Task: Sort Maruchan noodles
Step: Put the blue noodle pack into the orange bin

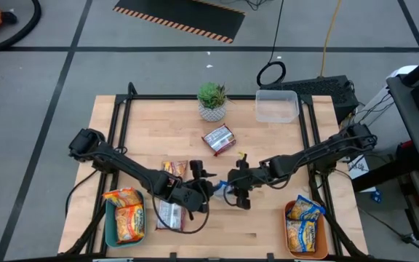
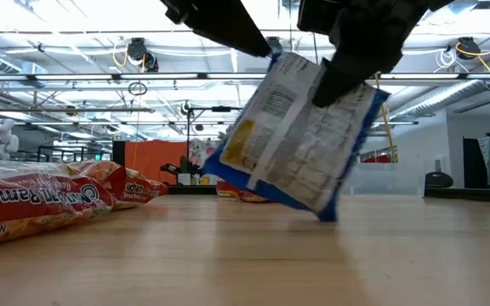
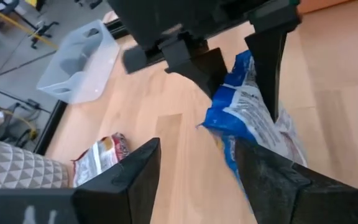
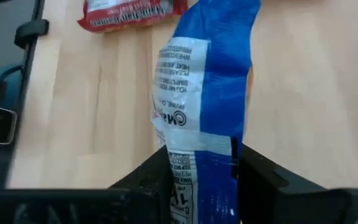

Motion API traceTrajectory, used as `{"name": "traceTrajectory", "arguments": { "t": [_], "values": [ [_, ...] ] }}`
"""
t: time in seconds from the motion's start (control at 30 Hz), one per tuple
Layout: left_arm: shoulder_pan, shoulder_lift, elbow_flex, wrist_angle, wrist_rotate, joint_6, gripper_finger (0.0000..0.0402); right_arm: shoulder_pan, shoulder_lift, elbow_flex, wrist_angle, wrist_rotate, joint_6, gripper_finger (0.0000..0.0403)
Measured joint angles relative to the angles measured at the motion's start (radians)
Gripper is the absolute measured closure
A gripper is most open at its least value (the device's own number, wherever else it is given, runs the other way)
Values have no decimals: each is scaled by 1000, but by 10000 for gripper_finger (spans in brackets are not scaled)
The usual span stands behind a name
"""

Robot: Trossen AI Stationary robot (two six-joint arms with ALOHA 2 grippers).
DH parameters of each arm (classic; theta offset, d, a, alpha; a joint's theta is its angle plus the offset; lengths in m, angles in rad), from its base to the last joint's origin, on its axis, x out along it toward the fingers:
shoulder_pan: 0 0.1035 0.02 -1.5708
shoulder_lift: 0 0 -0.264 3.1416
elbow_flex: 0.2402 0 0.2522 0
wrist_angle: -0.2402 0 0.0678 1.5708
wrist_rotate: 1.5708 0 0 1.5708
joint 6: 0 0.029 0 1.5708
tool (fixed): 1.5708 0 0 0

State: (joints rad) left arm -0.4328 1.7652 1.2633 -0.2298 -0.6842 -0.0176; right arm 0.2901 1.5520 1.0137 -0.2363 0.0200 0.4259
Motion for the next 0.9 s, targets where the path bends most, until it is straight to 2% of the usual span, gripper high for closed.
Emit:
{"name": "traceTrajectory", "arguments": {
  "t": [0.3,0.4,0.57,0.7,0.9],
  "values": [
    [-1,-84,0,-128,7,-72,188,27,-39,10,-113,-24,181,283],
    [-3,-103,1,-176,13,-98,188,53,-48,28,-111,-73,250,283],
    [-4,-115,0,-274,33,-133,188,138,-61,82,-118,-108,317,283],
    [-3,-116,-1,-296,37,-143,188,207,-71,134,-214,-161,421,283],
    [-4,-116,-1,-291,39,-182,188,317,-85,245,-403,-181,609,283]
  ]
}}
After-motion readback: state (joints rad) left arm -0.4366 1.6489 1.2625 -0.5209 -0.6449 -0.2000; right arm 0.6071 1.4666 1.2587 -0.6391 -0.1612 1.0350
